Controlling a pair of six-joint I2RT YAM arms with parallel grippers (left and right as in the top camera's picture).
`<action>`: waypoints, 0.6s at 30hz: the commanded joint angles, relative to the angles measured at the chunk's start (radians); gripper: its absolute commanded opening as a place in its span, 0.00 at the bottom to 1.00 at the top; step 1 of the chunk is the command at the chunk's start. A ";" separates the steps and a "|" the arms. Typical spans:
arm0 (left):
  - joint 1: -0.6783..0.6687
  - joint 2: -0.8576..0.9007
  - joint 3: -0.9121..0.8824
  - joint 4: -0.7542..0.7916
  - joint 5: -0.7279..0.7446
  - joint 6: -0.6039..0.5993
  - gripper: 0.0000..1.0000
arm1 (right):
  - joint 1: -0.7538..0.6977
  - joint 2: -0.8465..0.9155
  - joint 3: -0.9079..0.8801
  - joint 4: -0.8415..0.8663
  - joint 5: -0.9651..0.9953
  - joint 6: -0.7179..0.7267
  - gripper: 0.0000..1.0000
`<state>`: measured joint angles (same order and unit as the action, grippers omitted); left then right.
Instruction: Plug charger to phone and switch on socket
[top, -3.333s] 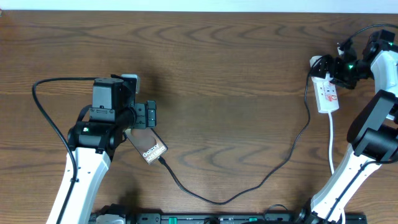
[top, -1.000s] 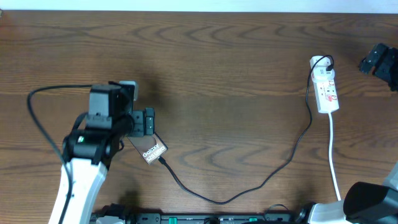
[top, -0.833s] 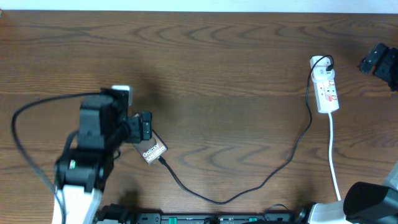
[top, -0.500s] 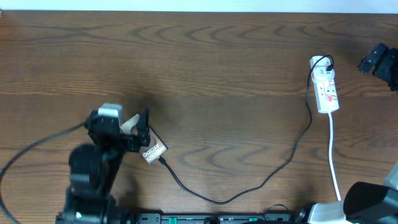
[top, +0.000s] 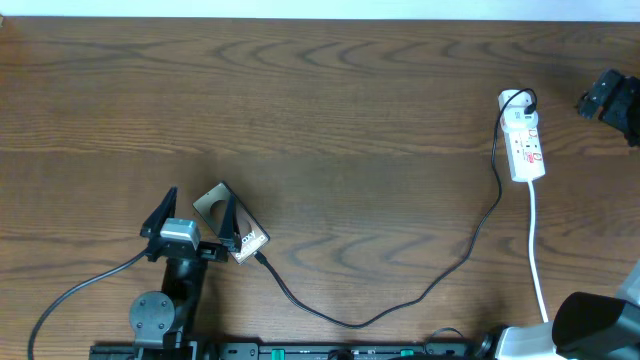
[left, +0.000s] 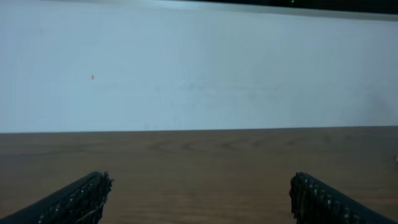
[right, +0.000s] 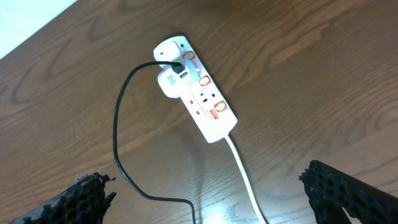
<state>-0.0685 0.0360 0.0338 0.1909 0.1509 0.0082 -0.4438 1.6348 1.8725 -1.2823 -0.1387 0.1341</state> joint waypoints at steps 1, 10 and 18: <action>0.021 -0.034 -0.030 0.008 0.018 0.030 0.94 | 0.004 -0.010 0.005 -0.001 -0.003 0.015 0.99; 0.077 -0.035 -0.030 -0.079 0.105 0.098 0.94 | 0.004 -0.010 0.005 -0.001 -0.002 0.015 0.99; 0.081 -0.035 -0.030 -0.242 0.124 0.157 0.94 | 0.004 -0.010 0.005 -0.001 -0.002 0.015 0.99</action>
<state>0.0059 0.0109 0.0109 0.0002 0.2379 0.1238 -0.4438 1.6348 1.8721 -1.2827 -0.1387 0.1345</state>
